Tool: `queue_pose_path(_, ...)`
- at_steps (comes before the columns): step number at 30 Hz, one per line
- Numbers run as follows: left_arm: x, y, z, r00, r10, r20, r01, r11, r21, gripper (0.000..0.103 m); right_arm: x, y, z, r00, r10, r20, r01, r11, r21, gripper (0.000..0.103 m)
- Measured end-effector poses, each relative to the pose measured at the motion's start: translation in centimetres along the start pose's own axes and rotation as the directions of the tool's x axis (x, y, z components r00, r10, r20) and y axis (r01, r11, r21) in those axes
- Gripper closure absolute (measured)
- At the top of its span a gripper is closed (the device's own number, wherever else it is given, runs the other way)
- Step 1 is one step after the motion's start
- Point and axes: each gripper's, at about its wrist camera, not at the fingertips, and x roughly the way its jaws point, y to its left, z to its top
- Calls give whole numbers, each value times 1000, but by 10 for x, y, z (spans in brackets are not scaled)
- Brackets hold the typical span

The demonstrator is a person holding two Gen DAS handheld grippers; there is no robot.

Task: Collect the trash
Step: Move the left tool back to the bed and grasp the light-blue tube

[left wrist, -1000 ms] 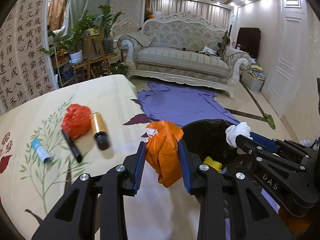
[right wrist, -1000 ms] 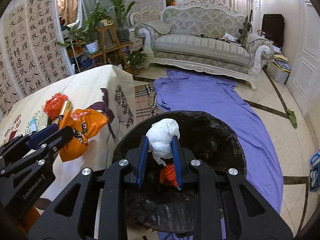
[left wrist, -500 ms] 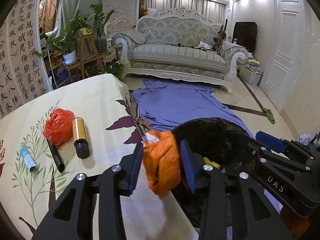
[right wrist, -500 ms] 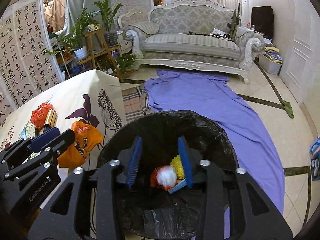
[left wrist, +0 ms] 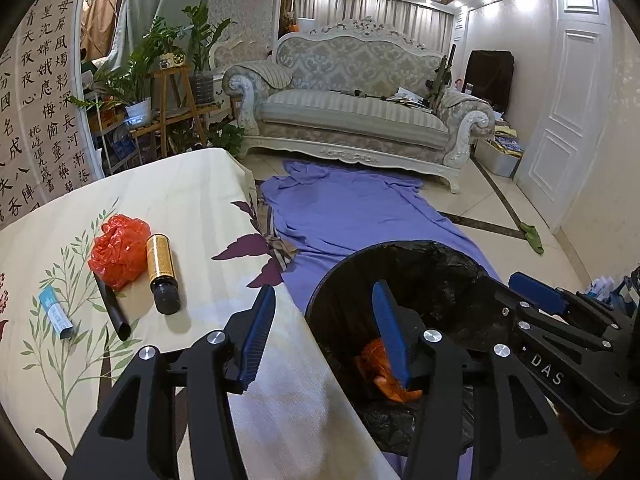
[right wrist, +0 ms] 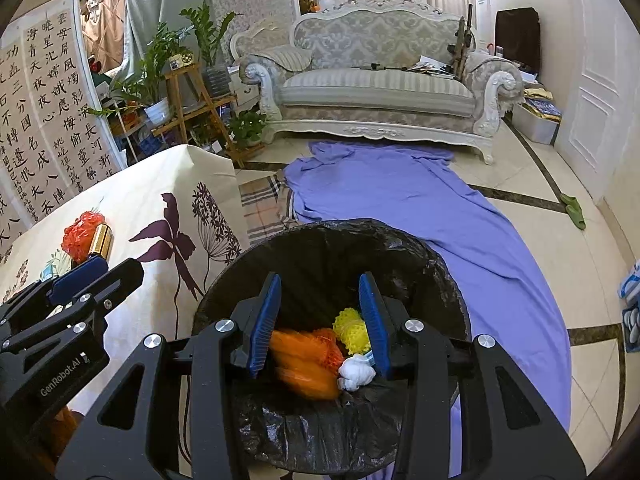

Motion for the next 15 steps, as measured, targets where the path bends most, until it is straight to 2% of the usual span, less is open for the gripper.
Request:
queue_pose_path(7,-13,15,1,999,36,9,-36,999,-35,42,-2,6,2,1000,17,1,-17,1000,-8,63)
queue_pose_path(15,-25,58,-8,991,135,-19,-136,985,-103,42,-1,49,4,995,96,-11,-97,992,-77,63)
